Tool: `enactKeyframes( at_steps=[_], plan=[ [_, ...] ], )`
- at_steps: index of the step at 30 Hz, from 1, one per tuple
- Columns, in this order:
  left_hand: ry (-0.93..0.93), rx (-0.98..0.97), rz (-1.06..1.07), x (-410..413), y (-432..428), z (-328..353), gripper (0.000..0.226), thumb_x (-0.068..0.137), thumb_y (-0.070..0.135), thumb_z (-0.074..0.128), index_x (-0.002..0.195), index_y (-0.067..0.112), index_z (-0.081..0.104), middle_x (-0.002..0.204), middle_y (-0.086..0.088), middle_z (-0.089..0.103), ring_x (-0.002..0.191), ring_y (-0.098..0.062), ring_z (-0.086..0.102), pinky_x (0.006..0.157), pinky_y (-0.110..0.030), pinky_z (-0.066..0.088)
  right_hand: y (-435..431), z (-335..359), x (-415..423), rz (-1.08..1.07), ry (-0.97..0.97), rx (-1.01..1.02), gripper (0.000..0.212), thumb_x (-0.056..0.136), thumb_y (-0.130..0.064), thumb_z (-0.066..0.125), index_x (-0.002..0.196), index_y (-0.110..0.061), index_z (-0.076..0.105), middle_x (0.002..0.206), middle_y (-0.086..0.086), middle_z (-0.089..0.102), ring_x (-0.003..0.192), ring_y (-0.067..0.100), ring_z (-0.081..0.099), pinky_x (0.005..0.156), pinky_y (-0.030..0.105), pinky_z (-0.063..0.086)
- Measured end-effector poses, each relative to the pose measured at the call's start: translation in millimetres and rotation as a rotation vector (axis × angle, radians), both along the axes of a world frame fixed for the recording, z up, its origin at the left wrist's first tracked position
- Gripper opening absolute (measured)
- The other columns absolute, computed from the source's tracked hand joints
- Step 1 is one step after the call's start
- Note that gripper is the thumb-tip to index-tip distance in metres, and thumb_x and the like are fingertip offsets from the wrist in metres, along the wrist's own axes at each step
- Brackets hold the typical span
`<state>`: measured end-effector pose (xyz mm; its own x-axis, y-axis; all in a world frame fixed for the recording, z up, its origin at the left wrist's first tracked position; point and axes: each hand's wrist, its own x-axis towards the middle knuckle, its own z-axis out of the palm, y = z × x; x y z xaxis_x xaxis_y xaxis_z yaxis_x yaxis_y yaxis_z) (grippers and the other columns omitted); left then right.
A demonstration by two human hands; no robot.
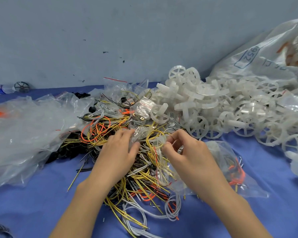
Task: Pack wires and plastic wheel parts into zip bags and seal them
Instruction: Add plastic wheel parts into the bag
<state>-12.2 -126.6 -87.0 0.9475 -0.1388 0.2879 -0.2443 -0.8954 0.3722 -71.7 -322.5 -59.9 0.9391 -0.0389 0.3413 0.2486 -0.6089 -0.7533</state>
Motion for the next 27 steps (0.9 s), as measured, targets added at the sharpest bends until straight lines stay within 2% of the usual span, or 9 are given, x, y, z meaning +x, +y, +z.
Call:
enactKeyframes(
  at_steps=[3,5,8,11,14,16,21,25,27],
  plan=[
    [-0.055,-0.074,0.047,8.6,-0.9,-2.6,0.029,0.101,0.034,0.040,0.123,0.026,0.056,0.123,0.006,0.053,0.110,-0.014,0.048,0.094,-0.037,0.044,-1.9,-0.1,-1.3,0.005,0.005,0.012,0.013,0.088,-0.039,0.057,0.078,-0.030,0.055,0.074,-0.016,0.063,0.057,0.006,0.053,0.051,0.023,0.040],
    [-0.076,-0.103,0.076,13.1,-1.3,-2.7,0.025,0.101,0.030,0.039,0.111,0.022,0.061,0.110,0.005,0.058,0.099,-0.016,0.052,0.084,-0.037,0.047,-3.6,-0.1,-1.8,0.008,0.011,0.023,0.014,0.088,-0.039,0.057,0.079,-0.029,0.055,0.073,-0.015,0.063,0.059,0.006,0.054,0.051,0.023,0.040],
    [-0.120,-0.180,0.110,15.8,-2.4,-1.3,0.025,0.102,0.030,0.037,0.104,0.018,0.059,0.085,0.003,0.059,0.077,-0.019,0.053,0.059,-0.034,0.037,-6.2,-0.2,-1.6,0.006,0.027,0.030,0.013,0.088,-0.037,0.057,0.078,-0.029,0.055,0.074,-0.017,0.063,0.060,0.006,0.054,0.052,0.021,0.040],
    [-0.195,-0.289,0.145,11.7,-2.6,9.1,0.025,0.103,0.031,0.034,0.102,0.020,0.055,0.078,0.003,0.059,0.070,-0.018,0.055,0.056,-0.034,0.034,-9.0,-0.6,-1.5,0.006,0.037,0.049,0.013,0.088,-0.038,0.056,0.078,-0.029,0.055,0.073,-0.017,0.063,0.060,0.004,0.053,0.052,0.020,0.040],
    [-0.292,-0.431,0.171,2.8,-2.5,29.1,0.023,0.102,0.030,0.035,0.096,0.021,0.055,0.078,0.009,0.061,0.070,-0.003,0.055,0.059,-0.034,0.040,-10.8,-0.6,-2.1,0.005,0.036,0.064,0.014,0.088,-0.039,0.055,0.079,-0.029,0.055,0.074,-0.014,0.063,0.060,0.005,0.052,0.053,0.023,0.041],
    [-0.338,-0.493,0.171,-5.9,-1.3,43.5,0.022,0.102,0.030,0.037,0.091,0.023,0.055,0.074,0.011,0.061,0.071,0.003,0.055,0.056,-0.027,0.039,-10.8,-0.4,-2.3,-0.001,0.026,0.094,0.013,0.088,-0.037,0.056,0.078,-0.028,0.055,0.074,-0.014,0.063,0.059,0.005,0.052,0.054,0.026,0.042],
    [-0.173,-0.471,0.116,-23.9,-0.6,64.8,0.023,0.098,0.028,0.043,0.083,0.026,0.060,0.066,0.004,0.065,0.056,-0.007,0.057,0.050,-0.033,0.043,-10.0,1.0,-2.2,-0.011,0.008,0.144,0.013,0.088,-0.035,0.057,0.078,-0.027,0.056,0.072,-0.010,0.063,0.057,0.007,0.051,0.054,0.027,0.041],
    [0.042,-0.556,0.019,-30.1,-7.6,66.2,0.026,0.099,0.024,0.047,0.083,0.023,0.067,0.072,0.007,0.068,0.056,0.002,0.057,0.054,-0.024,0.042,-10.5,1.3,-1.3,-0.030,0.001,0.176,0.013,0.087,-0.038,0.057,0.079,-0.027,0.057,0.073,-0.008,0.064,0.057,0.006,0.051,0.055,0.027,0.042],
    [0.193,-0.651,-0.036,-31.7,-9.5,65.4,0.027,0.099,0.022,0.048,0.082,0.021,0.070,0.078,0.001,0.069,0.058,-0.002,0.058,0.053,-0.018,0.048,-10.9,1.0,-1.1,-0.041,-0.013,0.189,0.012,0.086,-0.038,0.057,0.078,-0.028,0.056,0.074,-0.011,0.063,0.057,0.004,0.051,0.053,0.021,0.040]
  ],
)
